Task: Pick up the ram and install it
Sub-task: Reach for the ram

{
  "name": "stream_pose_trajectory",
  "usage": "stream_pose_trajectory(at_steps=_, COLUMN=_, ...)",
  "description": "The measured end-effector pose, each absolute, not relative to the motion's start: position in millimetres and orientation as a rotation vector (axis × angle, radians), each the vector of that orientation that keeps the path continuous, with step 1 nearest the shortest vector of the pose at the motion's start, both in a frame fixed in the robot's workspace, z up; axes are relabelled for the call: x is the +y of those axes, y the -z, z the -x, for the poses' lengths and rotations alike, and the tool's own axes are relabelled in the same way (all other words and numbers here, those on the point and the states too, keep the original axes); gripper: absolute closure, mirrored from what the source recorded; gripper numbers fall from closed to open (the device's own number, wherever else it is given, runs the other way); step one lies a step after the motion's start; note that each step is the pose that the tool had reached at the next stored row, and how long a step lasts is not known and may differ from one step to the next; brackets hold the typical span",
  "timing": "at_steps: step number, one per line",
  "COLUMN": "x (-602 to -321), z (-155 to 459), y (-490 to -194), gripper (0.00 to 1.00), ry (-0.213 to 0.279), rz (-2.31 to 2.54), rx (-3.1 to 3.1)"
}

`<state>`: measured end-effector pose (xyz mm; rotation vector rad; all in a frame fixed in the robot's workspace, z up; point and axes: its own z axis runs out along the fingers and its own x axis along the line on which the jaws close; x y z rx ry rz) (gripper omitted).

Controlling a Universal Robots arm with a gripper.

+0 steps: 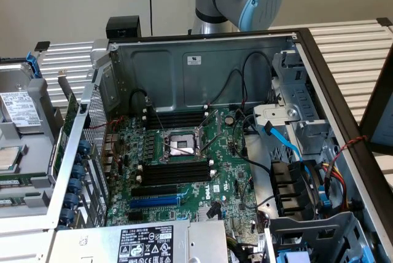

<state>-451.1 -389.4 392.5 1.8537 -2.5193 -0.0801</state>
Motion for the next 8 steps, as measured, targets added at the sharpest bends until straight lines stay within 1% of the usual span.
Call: stream_pose_trajectory(at_steps=8, x=-389.4, z=451.2, y=-392.6, gripper=0.9, ry=0.078, rz=-2.084, rx=-2.325)
